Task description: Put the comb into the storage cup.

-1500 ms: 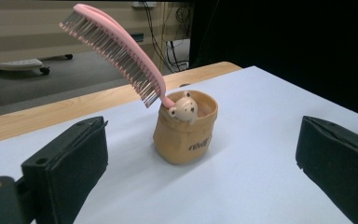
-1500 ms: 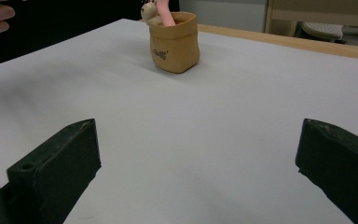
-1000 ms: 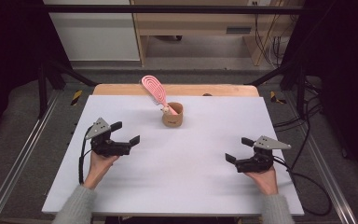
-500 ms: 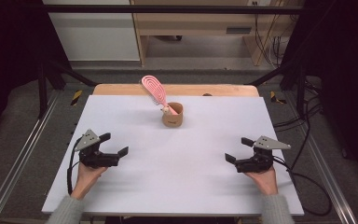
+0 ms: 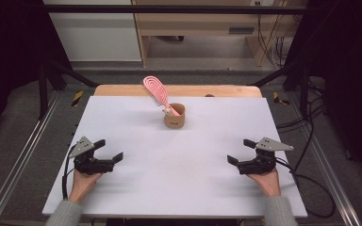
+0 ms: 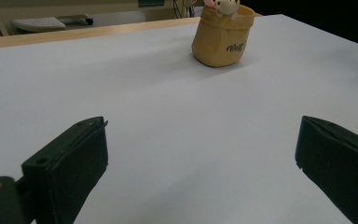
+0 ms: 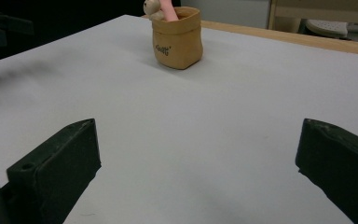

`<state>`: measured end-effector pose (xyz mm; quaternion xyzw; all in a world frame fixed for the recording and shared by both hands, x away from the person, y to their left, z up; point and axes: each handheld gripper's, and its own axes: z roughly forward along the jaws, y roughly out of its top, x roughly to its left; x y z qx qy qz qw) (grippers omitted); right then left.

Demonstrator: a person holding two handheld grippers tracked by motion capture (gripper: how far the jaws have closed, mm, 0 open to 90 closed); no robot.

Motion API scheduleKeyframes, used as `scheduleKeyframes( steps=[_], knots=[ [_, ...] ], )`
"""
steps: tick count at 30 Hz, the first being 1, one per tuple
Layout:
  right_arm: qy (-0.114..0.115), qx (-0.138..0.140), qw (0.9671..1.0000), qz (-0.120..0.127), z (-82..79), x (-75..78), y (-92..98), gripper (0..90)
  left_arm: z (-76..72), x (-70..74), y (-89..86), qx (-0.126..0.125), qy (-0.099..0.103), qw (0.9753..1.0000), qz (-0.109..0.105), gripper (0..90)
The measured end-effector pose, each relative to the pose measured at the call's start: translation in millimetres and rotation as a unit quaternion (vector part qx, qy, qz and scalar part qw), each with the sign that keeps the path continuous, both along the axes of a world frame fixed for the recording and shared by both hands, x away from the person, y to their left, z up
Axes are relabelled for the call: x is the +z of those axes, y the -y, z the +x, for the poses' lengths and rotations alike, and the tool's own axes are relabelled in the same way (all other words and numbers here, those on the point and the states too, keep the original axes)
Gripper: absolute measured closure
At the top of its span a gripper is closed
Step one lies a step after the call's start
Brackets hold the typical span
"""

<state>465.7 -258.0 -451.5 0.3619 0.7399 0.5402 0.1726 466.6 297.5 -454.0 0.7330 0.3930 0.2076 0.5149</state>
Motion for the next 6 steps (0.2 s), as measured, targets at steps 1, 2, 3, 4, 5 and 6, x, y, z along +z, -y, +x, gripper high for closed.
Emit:
scheduleKeyframes(
  steps=[1, 2, 3, 4, 5, 6],
  knots=[
    [0.000, 0.000, 1.0000, 0.001, -0.1, 0.1, 0.1, 0.2, -0.6, -0.7, 0.4, -0.003, -0.002, 1.0000, 0.003, 2.3],
    [0.000, 0.000, 1.0000, 0.001, -0.1, 0.2, 0.2, 0.2, -0.6, -0.7, 0.4, -0.003, -0.002, 1.0000, 0.003, 2.3],
    [0.000, 0.000, 1.0000, 0.001, -0.1, 0.2, 0.2, 0.2, -0.5, -1.0, 1.2, -0.005, -0.003, 1.0000, 0.006, 2.3],
    [0.001, 0.000, 1.0000, 0.001, -0.2, 0.2, 0.3, 0.2, -0.5, -1.4, 2.2, -0.005, -0.003, 1.0000, 0.006, 2.3],
    [0.002, 0.000, 1.0000, 0.001, -0.2, 0.3, 0.3, 0.2, -0.5, -1.6, 2.9, -0.006, -0.004, 0.9999, 0.010, 2.3],
    [0.002, 0.000, 1.0000, 0.001, -0.2, 0.3, 0.3, 0.2, -0.5, -1.6, 2.9, -0.006, -0.004, 0.9999, 0.010, 2.3]
  ],
)
